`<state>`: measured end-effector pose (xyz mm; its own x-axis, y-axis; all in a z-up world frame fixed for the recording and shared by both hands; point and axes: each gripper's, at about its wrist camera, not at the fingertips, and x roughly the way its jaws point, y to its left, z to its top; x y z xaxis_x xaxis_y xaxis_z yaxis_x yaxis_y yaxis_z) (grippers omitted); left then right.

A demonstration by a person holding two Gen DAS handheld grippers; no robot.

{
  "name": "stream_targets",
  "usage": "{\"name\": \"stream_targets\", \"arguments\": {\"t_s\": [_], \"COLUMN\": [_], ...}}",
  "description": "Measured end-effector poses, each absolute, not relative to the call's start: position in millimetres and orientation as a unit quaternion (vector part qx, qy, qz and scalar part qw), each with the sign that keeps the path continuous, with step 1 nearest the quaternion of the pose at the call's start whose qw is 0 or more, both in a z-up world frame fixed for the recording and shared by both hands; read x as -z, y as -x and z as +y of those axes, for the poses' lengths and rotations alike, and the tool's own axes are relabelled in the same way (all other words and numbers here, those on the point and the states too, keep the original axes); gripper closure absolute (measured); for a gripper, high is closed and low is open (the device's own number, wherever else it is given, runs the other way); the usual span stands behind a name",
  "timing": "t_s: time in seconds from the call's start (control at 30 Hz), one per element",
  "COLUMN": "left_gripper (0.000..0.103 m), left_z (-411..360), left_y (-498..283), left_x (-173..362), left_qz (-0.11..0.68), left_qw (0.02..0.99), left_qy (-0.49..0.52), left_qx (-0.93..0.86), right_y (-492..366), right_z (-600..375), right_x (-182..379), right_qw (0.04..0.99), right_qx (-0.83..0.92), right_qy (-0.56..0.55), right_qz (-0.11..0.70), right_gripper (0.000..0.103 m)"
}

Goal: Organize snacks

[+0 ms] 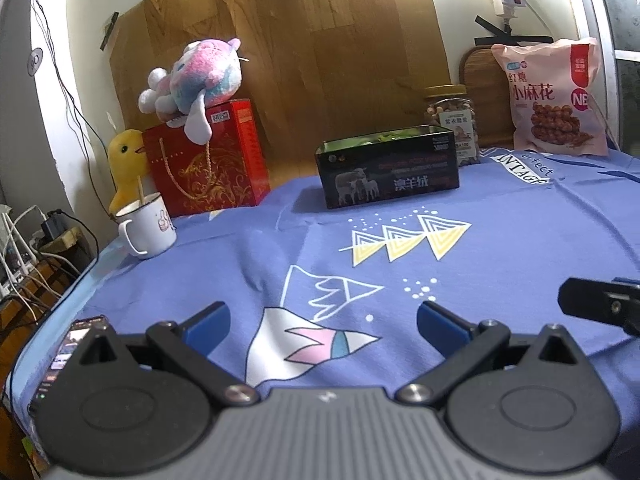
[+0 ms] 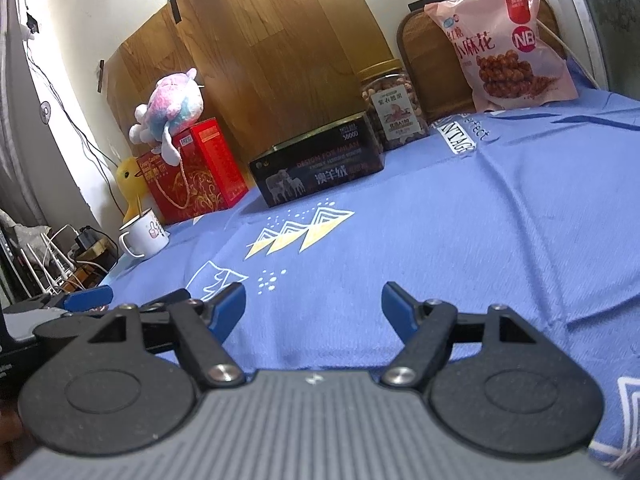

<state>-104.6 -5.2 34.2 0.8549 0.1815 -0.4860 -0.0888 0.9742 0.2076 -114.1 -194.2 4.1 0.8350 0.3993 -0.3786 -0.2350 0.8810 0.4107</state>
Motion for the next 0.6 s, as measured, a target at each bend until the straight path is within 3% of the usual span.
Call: {"name": "stream_targets", "arguments": {"t_s": [0.6], "left_gripper": [0.0], "left_z": [-4.1], "left_y": [107.6], "left_x": [-38.1], "left_qz": [0.291], "left_qw": [0.954], "left_qy": [-0.06], "left_qx": [-0.044], "right_y": [117.7], "right_z": [-193.8], "right_x": [-5.2], "right_qw": [0.945], "right_qx": [-0.163], "right_qy": [-0.175], "right_qz": [0.223], "right_gripper": [0.025]}}
